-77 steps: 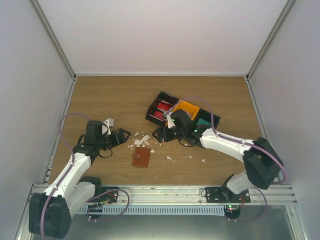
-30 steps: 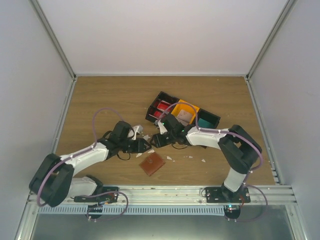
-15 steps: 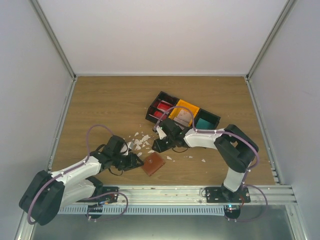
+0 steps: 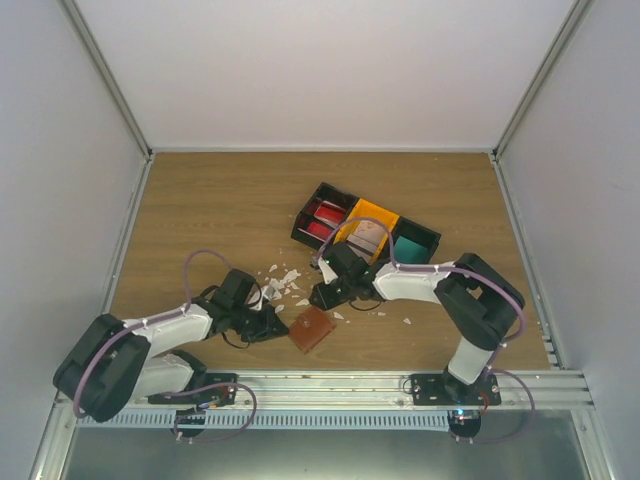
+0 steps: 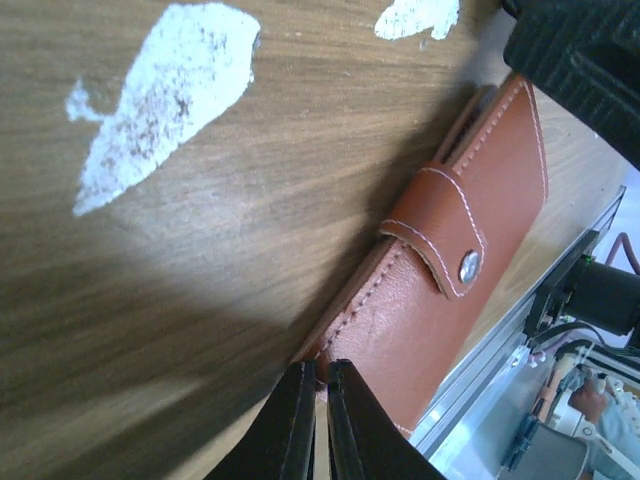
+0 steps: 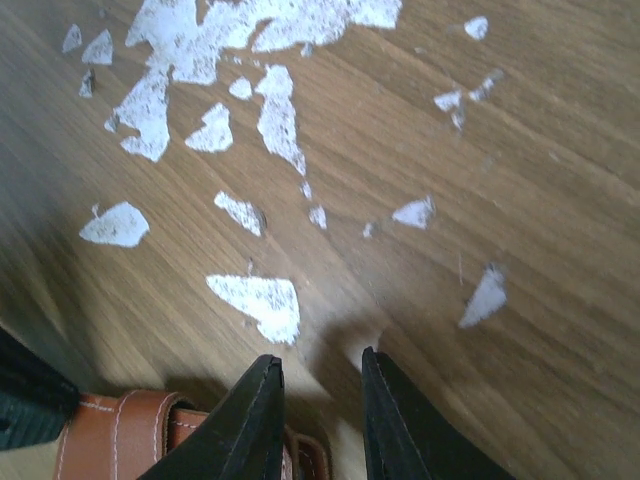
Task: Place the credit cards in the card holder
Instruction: Adjust the card holder at the center of the board.
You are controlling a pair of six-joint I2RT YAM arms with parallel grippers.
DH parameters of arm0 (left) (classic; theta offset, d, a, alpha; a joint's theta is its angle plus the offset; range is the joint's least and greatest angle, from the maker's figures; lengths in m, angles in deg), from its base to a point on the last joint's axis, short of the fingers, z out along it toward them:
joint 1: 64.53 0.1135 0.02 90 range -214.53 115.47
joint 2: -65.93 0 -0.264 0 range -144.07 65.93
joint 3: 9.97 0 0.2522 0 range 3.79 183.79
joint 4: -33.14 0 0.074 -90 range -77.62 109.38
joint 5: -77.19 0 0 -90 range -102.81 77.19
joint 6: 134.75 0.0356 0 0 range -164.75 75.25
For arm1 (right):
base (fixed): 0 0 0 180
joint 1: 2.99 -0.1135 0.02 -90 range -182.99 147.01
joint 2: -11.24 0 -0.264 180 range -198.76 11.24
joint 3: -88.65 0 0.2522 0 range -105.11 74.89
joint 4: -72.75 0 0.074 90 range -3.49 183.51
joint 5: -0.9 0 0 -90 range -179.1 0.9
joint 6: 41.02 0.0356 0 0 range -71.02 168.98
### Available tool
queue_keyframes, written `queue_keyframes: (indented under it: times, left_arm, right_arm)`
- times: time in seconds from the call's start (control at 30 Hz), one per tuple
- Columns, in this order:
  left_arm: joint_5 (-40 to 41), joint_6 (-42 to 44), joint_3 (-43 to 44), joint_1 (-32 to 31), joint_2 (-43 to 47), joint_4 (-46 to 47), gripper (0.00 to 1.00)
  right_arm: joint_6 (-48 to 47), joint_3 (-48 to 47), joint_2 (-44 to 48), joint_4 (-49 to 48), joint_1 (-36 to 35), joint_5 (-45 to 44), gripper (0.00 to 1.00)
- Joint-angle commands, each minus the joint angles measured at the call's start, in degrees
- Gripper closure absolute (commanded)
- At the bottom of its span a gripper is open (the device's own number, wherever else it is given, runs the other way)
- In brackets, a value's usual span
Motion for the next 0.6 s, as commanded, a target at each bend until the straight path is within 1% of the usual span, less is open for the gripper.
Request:
queue_keyframes:
  times: [0.0,0.1,0.17,0.3,0.43,0.5,0.57]
  left_arm:
    - [0.28,2.34,2.21,-0.26,-3.07,3.76,0.91]
    - [0.49,3.03,2.68,-0.26,-4.13,3.50,0.84]
    - [1.04,3.58,3.01,-0.26,-3.99,2.33,0.77]
    - [2.61,4.29,3.20,-0.26,-0.68,-2.10,0.67]
    - [-0.28,3.94,2.00,-0.28,1.72,-2.43,0.56]
    - [-3.55,2.91,0.45,-0.42,1.74,0.53,0.56]
    - [-6.33,1.67,-0.87,-0.83,0.98,4.14,0.58]
  right_arm:
    - [0.38,3.10,2.48,3.37,-0.55,-2.47,0.76]
    - [0.38,4.40,3.97,4.39,-0.55,-2.65,0.76]
    - [0.50,5.27,4.78,5.02,-0.58,-3.18,0.75]
    - [0.73,6.20,5.98,5.57,-0.55,-3.13,0.73]
    - [0.85,6.74,6.80,5.73,-0.55,-2.29,0.71]
    - [0.69,7.01,7.19,5.87,-0.55,-1.76,0.71]
    - [0.69,7.49,7.38,6.01,-0.55,-1.26,0.71]
